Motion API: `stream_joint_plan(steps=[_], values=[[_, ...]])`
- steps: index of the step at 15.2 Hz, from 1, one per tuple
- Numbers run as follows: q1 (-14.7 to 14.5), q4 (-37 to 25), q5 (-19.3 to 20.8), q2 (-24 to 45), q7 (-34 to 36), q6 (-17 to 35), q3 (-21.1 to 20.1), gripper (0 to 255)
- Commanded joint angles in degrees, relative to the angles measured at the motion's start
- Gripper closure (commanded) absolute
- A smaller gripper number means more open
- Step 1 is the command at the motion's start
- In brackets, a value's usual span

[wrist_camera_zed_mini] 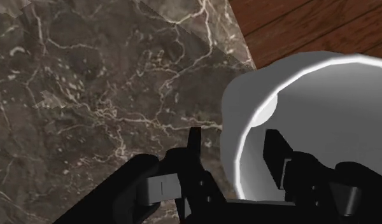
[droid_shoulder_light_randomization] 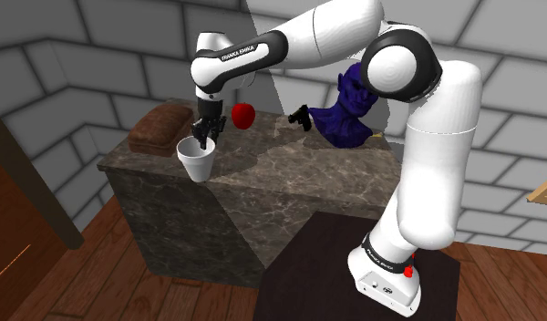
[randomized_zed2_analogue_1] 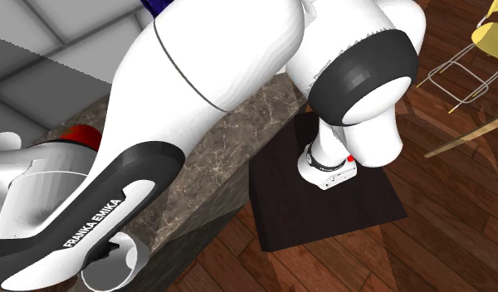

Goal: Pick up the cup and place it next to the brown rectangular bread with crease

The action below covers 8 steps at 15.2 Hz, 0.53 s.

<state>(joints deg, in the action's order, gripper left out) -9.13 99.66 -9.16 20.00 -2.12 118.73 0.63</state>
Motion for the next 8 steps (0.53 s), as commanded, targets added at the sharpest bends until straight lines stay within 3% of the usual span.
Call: stream_joint_plan(steps=[1, 5, 8], values=[[0.0, 0.0, 0.0, 0.0, 0.0, 0.0, 0.0, 0], [0.0, 0.0, 0.0, 0.0, 0.0, 0.0, 0.0, 0], [0.4, -3.2, 0.3, -1.8, 0.2, -5.1, 0.3, 0]])
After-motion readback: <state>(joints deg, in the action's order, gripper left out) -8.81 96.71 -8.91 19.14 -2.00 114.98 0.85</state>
